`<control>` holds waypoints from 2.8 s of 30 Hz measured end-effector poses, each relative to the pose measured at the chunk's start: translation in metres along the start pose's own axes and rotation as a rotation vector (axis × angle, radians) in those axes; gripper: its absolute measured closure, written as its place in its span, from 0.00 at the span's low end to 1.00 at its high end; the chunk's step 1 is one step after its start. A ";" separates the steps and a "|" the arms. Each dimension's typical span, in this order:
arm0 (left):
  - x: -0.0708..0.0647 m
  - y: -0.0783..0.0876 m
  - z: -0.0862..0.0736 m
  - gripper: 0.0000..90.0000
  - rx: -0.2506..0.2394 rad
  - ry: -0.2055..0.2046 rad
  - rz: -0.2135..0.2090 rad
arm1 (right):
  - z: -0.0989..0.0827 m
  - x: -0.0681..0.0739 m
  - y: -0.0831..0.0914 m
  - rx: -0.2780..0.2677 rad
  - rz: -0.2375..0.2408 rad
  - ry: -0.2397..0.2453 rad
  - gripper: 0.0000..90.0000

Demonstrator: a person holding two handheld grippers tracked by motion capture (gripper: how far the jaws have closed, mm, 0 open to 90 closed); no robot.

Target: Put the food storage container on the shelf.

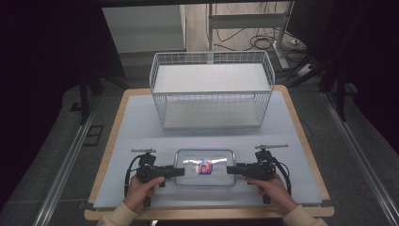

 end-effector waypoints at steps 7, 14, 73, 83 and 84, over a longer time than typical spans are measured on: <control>-0.008 0.003 -0.007 0.43 -0.018 -0.027 0.015 | -0.004 0.005 0.005 -0.025 -0.006 0.018 0.52; -0.011 0.006 -0.010 0.47 -0.025 -0.044 0.010 | -0.008 0.009 0.009 -0.049 -0.015 0.028 0.54; -0.056 0.008 0.043 0.52 -0.110 -0.218 0.073 | 0.032 0.027 0.046 -0.222 -0.057 0.100 0.58; -0.072 0.014 0.073 0.52 -0.135 -0.257 0.069 | 0.064 0.037 0.061 -0.257 -0.059 0.133 0.58; -0.074 0.014 0.076 0.52 -0.140 -0.253 0.067 | 0.067 0.038 0.062 -0.262 -0.061 0.135 0.58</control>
Point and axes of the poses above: each handheld gripper's, and its own axes: y roughly backward along the jaws, z roughly out of its top, x roughly to its left, the point moved 1 cm from there along -y, roughly forward along the jaws, and after that the axes turned 13 degrees about -z, right-handed, at the moved point
